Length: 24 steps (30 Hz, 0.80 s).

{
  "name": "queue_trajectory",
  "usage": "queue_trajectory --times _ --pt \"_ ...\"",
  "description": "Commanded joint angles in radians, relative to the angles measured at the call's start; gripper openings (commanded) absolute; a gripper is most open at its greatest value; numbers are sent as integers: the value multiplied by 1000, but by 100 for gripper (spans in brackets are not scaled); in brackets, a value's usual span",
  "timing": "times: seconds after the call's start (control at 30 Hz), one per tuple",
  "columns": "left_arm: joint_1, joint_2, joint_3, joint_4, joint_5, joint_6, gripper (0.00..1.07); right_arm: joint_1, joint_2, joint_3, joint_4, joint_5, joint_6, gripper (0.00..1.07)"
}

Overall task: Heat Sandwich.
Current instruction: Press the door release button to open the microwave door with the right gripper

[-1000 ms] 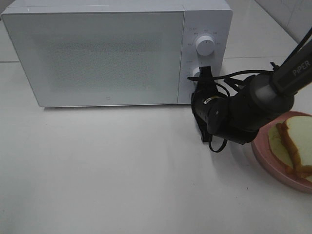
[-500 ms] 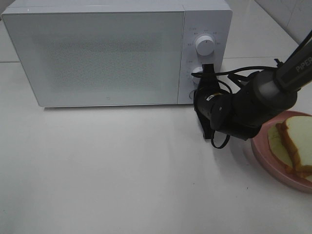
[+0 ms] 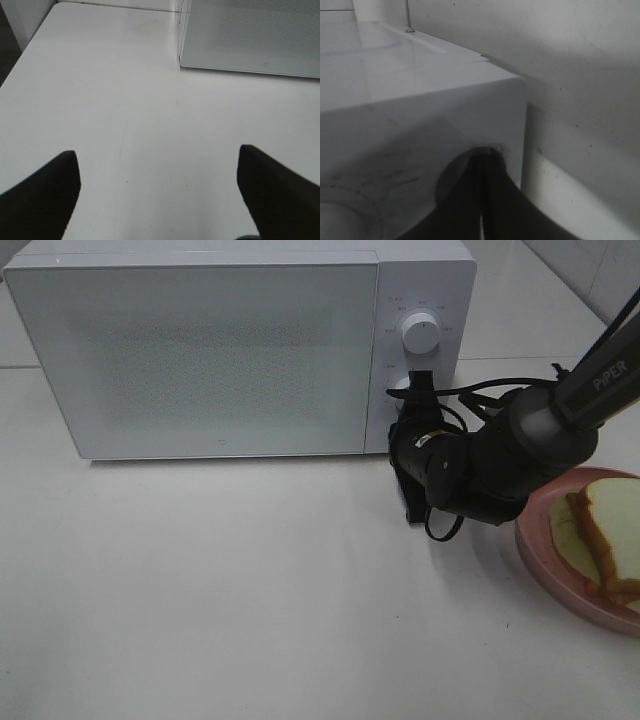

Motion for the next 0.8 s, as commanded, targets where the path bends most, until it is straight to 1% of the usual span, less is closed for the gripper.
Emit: queue_trajectory --times 0.03,0.13,0.37,0.8 --pt "2 -17 3 0 -13 -6 80 -26 -10 -51 -68 -210 22 0" --pt "2 -17 3 0 -13 -6 80 -26 -10 -51 -74 -281 34 0" --pt "2 -17 3 0 -13 -6 80 -26 -9 -51 -75 -322 51 0" --pt "2 -17 3 0 -13 -6 80 -26 -9 -51 -73 -319 54 0"
